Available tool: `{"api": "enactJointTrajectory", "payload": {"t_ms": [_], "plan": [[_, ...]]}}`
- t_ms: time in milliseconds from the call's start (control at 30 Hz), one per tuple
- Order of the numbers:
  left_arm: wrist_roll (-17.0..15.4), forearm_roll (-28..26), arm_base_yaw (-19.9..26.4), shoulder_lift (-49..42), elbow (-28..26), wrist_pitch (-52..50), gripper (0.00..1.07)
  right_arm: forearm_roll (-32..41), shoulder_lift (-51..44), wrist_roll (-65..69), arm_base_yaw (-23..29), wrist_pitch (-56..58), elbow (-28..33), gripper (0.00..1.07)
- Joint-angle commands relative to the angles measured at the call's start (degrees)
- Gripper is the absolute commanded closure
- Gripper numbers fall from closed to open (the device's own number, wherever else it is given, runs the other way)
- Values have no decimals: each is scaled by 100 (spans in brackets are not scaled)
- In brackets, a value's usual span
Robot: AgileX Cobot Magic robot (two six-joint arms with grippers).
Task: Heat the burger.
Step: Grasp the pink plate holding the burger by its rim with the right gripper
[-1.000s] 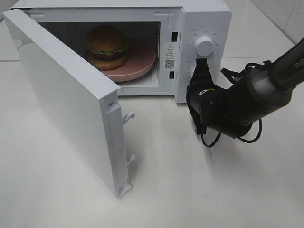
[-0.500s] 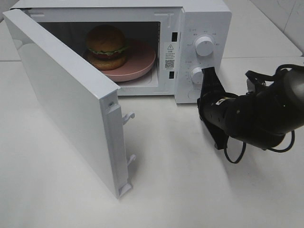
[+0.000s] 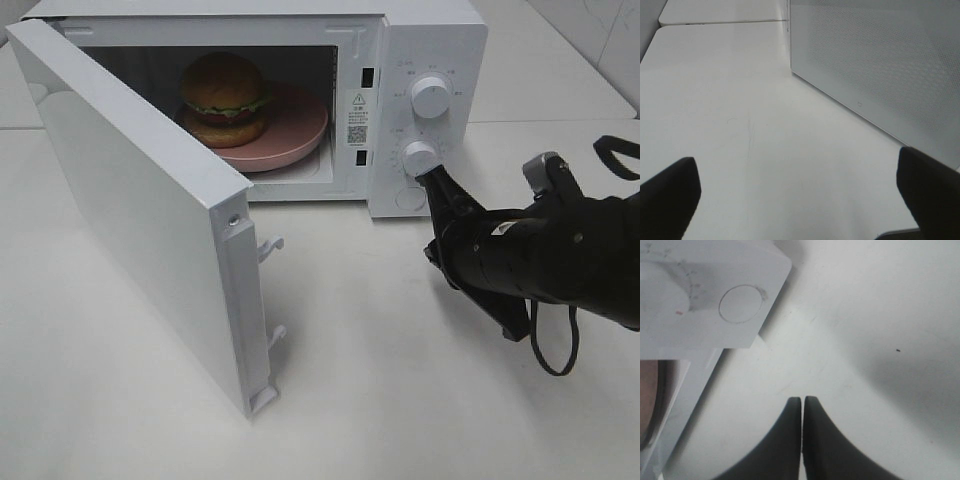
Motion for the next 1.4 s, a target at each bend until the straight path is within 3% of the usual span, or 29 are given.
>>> {"api": "enactJointTrajectory", "payload": {"t_ms": [33, 533, 900, 1133, 1400], "plan": [[-29, -6, 11, -115, 17, -74, 6, -46, -304, -814, -23, 435, 23, 104], [-29, -6, 11, -115, 17, -74, 6, -57, -1243, -3879, -46, 2355, 17, 103], [-29, -6, 11, -115, 17, -74, 6, -195, -1369, -5260, -46, 3512, 11, 102], [-29, -6, 11, -115, 17, -74, 6, -940, -1369, -5541, -46, 4125, 0, 102], [-29, -6, 11, -115, 17, -74, 6, -2469, -1369, -5546, -46, 5403, -527, 102]]}}
